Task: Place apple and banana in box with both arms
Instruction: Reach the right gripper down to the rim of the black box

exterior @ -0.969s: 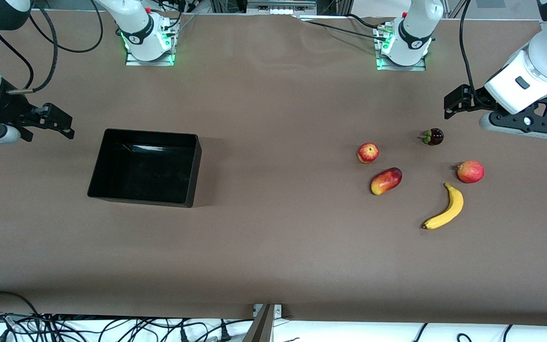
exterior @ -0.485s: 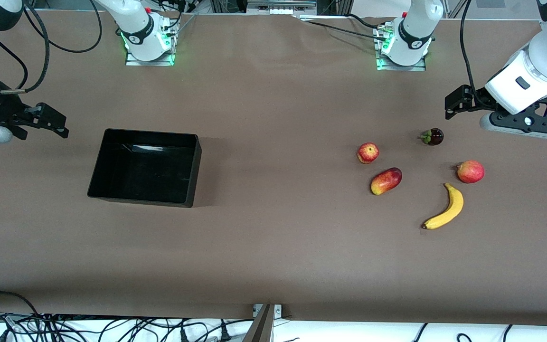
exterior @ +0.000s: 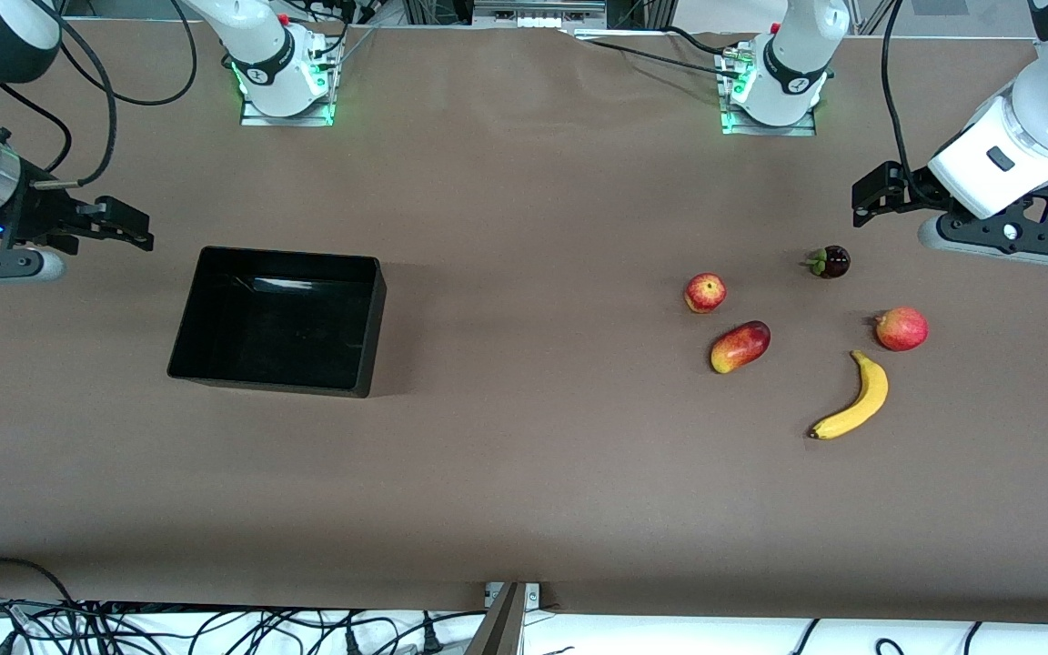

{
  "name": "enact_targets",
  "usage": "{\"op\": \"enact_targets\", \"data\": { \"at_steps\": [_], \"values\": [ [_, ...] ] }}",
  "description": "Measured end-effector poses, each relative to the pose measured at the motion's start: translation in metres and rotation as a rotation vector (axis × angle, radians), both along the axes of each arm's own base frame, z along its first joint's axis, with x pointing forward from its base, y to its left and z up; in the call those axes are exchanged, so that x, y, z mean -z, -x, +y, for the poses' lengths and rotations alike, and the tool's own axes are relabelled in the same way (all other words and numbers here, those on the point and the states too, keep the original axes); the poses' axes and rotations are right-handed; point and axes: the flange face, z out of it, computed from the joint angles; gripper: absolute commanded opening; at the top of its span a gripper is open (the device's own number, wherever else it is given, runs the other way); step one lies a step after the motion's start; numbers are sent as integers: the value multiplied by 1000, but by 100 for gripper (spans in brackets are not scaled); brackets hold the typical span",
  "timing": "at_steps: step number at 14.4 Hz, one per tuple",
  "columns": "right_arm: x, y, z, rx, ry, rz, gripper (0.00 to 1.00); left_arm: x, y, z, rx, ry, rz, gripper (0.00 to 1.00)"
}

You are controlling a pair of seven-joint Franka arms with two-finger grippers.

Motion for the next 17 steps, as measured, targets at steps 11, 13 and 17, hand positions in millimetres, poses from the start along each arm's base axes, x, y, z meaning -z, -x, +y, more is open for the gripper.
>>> {"op": "enact_targets", "data": {
  "at_steps": [11, 13, 17],
  "values": [
    [185, 1, -54, 84, 32, 6, 100, 0, 0, 0, 0, 0, 3, 100],
    [227, 12, -60, 92, 38, 18, 100, 0, 0, 0, 0, 0, 3, 100],
    [258, 18, -66, 88, 43, 3, 100, 0, 0, 0, 0, 0, 3, 100]
  ]
}}
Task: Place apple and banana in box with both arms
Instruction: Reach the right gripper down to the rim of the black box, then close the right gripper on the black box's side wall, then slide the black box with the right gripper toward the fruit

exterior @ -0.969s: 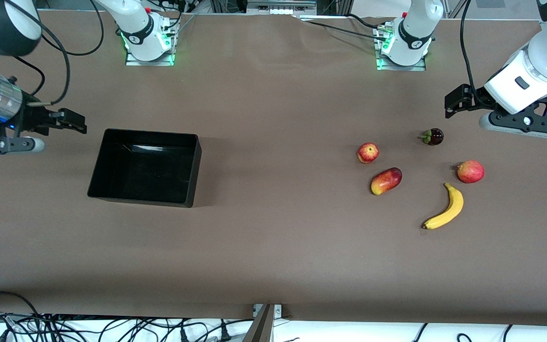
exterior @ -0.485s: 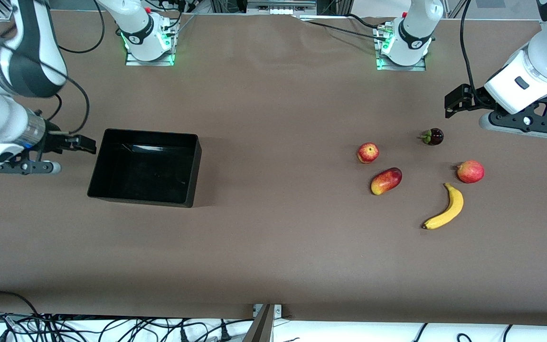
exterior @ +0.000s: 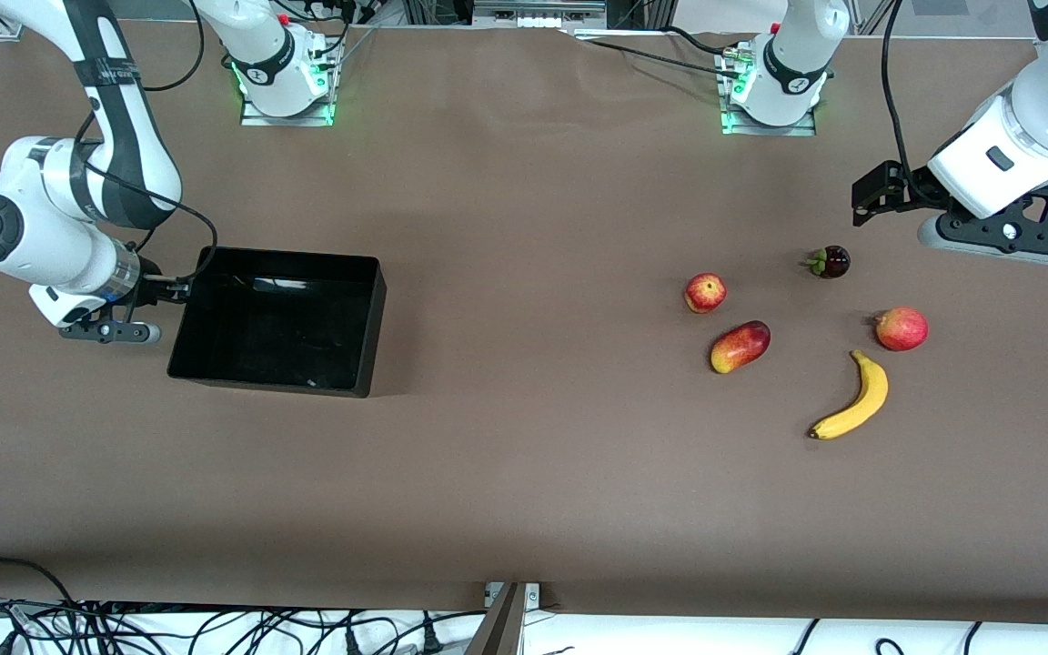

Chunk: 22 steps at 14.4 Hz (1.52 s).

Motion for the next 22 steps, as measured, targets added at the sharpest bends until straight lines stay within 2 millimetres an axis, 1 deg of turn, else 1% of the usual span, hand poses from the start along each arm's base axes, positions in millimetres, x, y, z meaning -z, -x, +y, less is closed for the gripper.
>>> {"op": "enact_targets", "data": {
  "at_steps": [1, 3, 5, 6, 8, 11, 15, 16, 17, 18, 19, 20, 22],
  "values": [
    [6, 1, -5, -14, 1, -4, 98, 0, 0, 0, 0, 0, 0, 100],
    [21, 2, -22, -39, 9, -14, 93, 0, 0, 0, 0, 0, 0, 100],
    [36, 4, -36, -43, 18, -11, 91, 0, 0, 0, 0, 0, 0, 100],
    [41, 5, -38, -40, 20, -7, 91, 0, 0, 0, 0, 0, 0, 100],
    [47, 5, -38, -41, 20, -1, 87, 0, 0, 0, 0, 0, 0, 100],
    [47, 5, -38, -33, 17, -2, 74, 0, 0, 0, 0, 0, 0, 100],
    [48, 7, -37, -3, 8, 17, 62, 0, 0, 0, 0, 0, 0, 100],
    [49, 8, -37, 3, 2, 21, 56, 0, 0, 0, 0, 0, 0, 100],
    [49, 9, -36, 8, -2, 26, 45, 0, 0, 0, 0, 0, 0, 100],
    [49, 9, -36, 13, -7, 31, 29, 0, 0, 0, 0, 0, 0, 100],
    [49, 10, -36, 15, -9, 36, 7, 0, 0, 0, 0, 0, 0, 100],
    [50, 11, -35, 17, -12, 42, 0, 0, 0, 0, 0, 0, 0, 100],
    [49, 12, -33, 21, -22, 52, 0, 0, 0, 0, 0, 0, 0, 100]
  ]
}}
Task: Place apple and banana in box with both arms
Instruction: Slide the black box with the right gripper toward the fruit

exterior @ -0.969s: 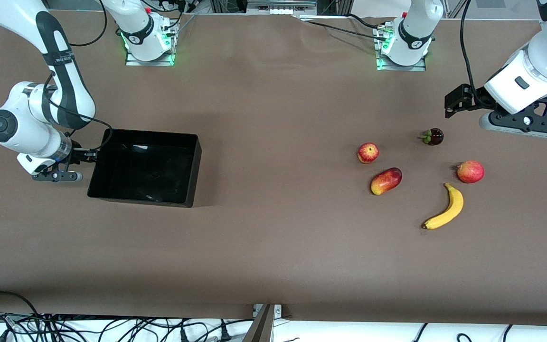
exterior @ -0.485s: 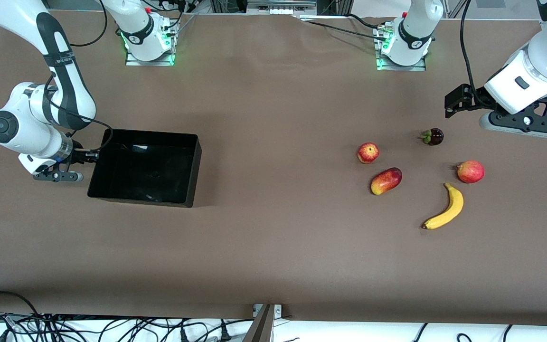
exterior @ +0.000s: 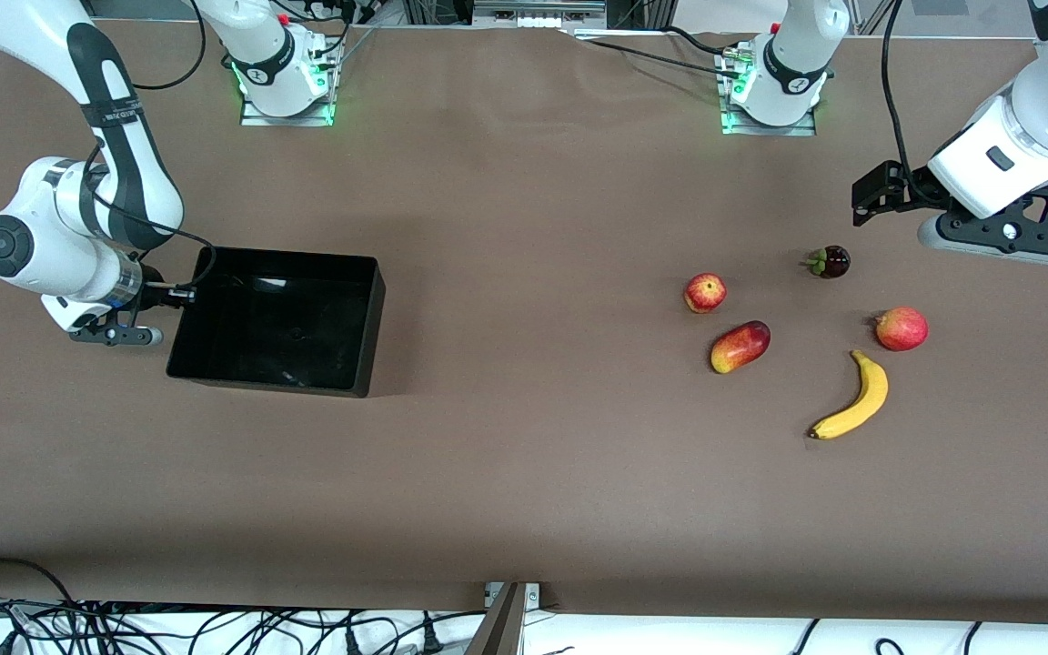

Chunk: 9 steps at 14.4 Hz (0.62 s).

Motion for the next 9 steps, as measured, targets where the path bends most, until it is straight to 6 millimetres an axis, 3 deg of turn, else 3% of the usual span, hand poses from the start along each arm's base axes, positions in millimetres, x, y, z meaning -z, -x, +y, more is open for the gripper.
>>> {"op": "enact_targets", "data": {
  "at_steps": [3, 9],
  "values": [
    [-10, -6, 15, 0, -30, -15, 0, 0, 0, 0, 0, 0, 0, 100],
    [-47, -35, 109, -116, -77, -81, 0, 0, 0, 0, 0, 0, 0, 100]
  ]
}}
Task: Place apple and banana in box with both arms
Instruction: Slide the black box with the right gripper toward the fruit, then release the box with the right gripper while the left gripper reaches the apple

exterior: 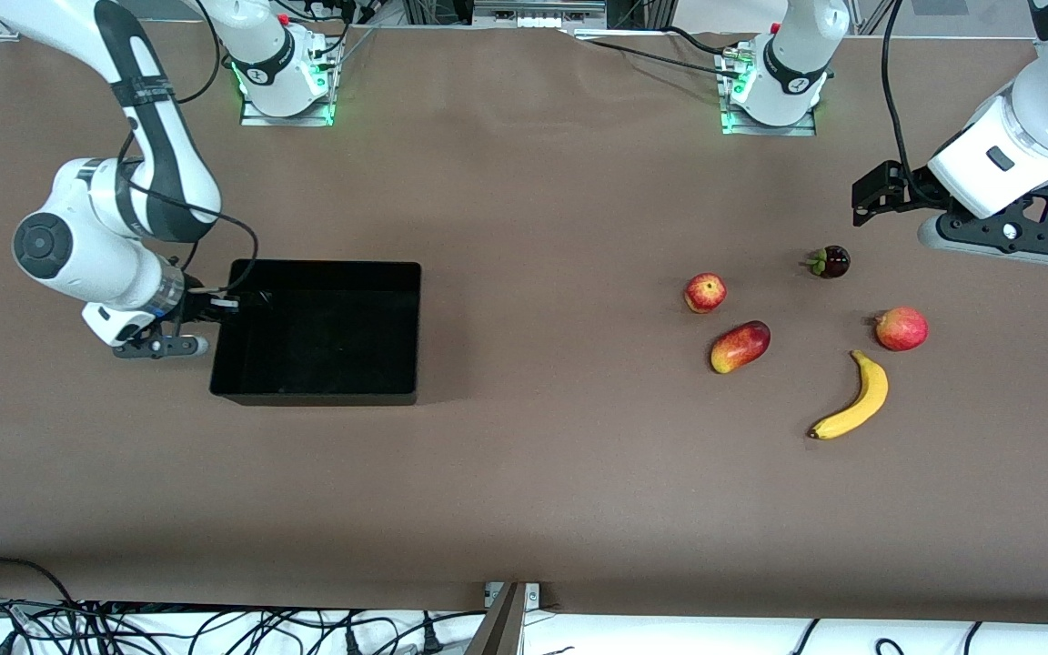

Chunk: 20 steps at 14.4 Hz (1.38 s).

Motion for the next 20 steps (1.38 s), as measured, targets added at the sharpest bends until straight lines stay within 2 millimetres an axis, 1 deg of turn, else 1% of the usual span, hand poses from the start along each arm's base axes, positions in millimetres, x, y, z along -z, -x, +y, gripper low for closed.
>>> {"op": "enact_targets", "data": {
  "at_steps": [1, 3, 5, 6, 7, 9, 12, 14, 15, 17, 19, 20],
  "values": [
    [-8, -3, 14, 5, -19, 10, 0, 0, 0, 0, 0, 0, 0, 100],
    [-30, -10, 45, 41, -81, 40, 0, 0, 0, 0, 0, 0, 0, 100],
    [-51, -16, 82, 48, -120, 42, 0, 0, 0, 0, 0, 0, 0, 100],
    [-56, -15, 103, 51, -130, 46, 0, 0, 0, 0, 0, 0, 0, 100],
    [-56, -13, 125, 54, -136, 54, 0, 0, 0, 0, -1, 0, 0, 100],
    [-46, -6, 168, 54, -151, 81, 0, 0, 0, 0, -1, 0, 0, 100],
    [-21, 8, 231, 87, -173, 136, 0, 0, 0, 0, -1, 0, 0, 100],
    [-4, 20, 274, 100, -165, 135, 0, 0, 0, 0, -1, 0, 0, 100],
    [5, 27, 292, 100, -161, 130, 0, 0, 0, 0, -1, 0, 0, 100],
    [25, 36, 318, 88, -158, 112, 0, 0, 0, 0, -1, 0, 0, 100],
    [42, 42, 335, 83, -156, 100, 0, 0, 0, 0, -1, 0, 0, 100],
    [47, 45, 341, 78, -156, 96, 0, 0, 0, 0, -1, 0, 0, 100]
  ]
}}
